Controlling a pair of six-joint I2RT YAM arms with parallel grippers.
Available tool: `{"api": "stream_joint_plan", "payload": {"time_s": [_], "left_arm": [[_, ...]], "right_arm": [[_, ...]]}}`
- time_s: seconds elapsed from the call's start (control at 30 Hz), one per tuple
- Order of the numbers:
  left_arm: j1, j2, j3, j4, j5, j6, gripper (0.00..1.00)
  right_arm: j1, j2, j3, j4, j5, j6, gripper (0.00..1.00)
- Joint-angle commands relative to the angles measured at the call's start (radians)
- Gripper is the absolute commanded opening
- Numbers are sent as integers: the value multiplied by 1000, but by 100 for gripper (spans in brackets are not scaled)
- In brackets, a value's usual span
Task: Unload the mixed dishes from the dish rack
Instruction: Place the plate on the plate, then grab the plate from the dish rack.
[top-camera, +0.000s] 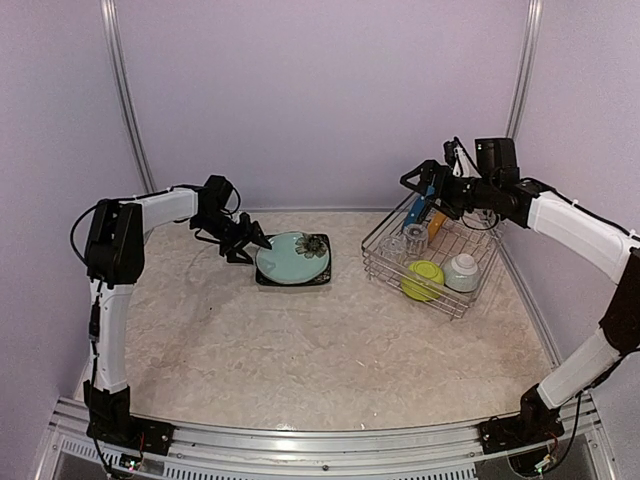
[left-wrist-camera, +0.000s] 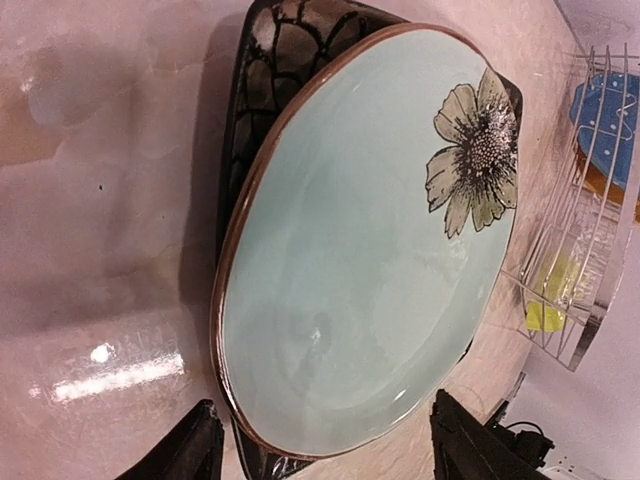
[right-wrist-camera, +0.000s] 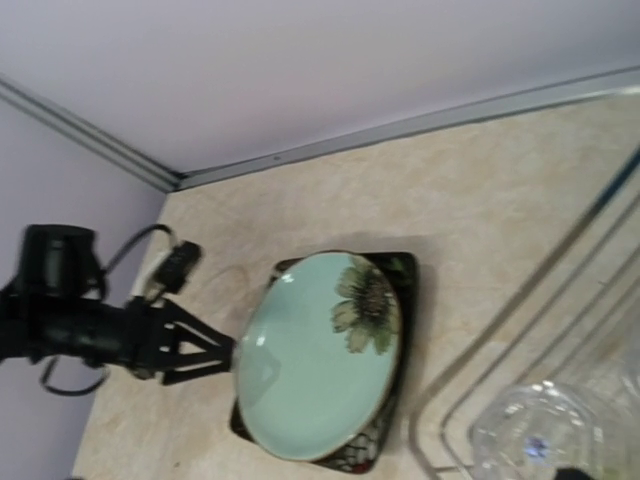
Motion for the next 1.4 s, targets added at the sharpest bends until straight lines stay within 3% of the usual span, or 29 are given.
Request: {"api": "stream_joint_plan", "payload": {"time_s": [0.0,0.2,0.33,0.6,0.8,0.9,1.0,1.23,1.37], "left_arm": [[-31,-6,74,-92,-121,59,70],[-54,3,115,-155,-220,91,76],[-54,-49,87,-142,-308,102,98],[-52,-239,-35,3,-637,131,99],[-48,-459,-236,259,-792,149,99],[-32,-526,-256,289,-839,121,99],[7,-566,-272,290,-804,61,99],[76,-775,-470,507,-744,7,99],[101,-823,-471,481,-758,4,99]], "right_arm": [[-11,-41,-17,-72,75,-19,99],[-10,-57,-11,-118,155,-21,99],[-10,-57,23,-169,250,-21,99],[-11,-42,128,-207,424,-93,99],[-47,-70,122,-189,622,-78,99],[-89,-110,44,-76,562,-97,99],[-125,-94,50,-81,548,-82,98],[-148,89,215,-241,510,-57,99],[-163,177,273,-275,467,-18,99]]}}
